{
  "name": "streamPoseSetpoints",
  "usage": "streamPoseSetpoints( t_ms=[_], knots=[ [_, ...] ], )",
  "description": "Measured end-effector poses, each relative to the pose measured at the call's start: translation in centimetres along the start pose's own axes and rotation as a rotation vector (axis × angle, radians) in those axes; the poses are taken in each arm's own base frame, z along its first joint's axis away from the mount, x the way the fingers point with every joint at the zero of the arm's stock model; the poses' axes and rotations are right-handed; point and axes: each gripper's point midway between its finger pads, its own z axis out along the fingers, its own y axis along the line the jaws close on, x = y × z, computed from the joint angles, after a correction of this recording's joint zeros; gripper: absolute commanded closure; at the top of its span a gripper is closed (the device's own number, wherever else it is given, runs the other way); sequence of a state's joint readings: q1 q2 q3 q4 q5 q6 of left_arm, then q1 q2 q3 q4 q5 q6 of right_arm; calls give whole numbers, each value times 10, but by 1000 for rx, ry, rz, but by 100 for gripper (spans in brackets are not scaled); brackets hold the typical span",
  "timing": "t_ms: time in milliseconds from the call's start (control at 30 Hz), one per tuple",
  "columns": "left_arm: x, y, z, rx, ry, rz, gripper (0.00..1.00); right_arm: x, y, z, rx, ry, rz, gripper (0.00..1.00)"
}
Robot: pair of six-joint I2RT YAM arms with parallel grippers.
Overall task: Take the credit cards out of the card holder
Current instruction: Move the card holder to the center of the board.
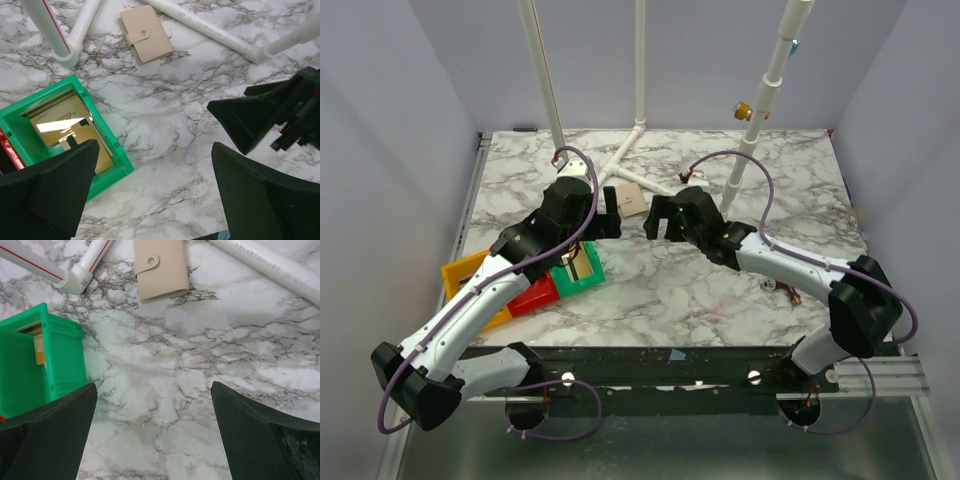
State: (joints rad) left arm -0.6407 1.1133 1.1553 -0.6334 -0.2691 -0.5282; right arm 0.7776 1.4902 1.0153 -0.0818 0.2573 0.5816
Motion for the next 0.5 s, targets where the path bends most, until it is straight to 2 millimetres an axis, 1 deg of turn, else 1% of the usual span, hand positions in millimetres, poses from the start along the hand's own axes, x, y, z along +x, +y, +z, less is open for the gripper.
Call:
streamPoseSetpoints(
  t_ms=[67, 300, 500],
  knots=[
    [-2, 0, -4, 6, -11, -3, 1, 0, 3, 13, 9, 10, -14, 0],
    [-3, 3, -13, 13, -28, -9, 1, 2, 17, 72, 32, 41, -86, 0],
    [4, 10, -19, 1, -18, -7, 2, 15, 21, 128, 56, 71, -172, 0]
  ],
)
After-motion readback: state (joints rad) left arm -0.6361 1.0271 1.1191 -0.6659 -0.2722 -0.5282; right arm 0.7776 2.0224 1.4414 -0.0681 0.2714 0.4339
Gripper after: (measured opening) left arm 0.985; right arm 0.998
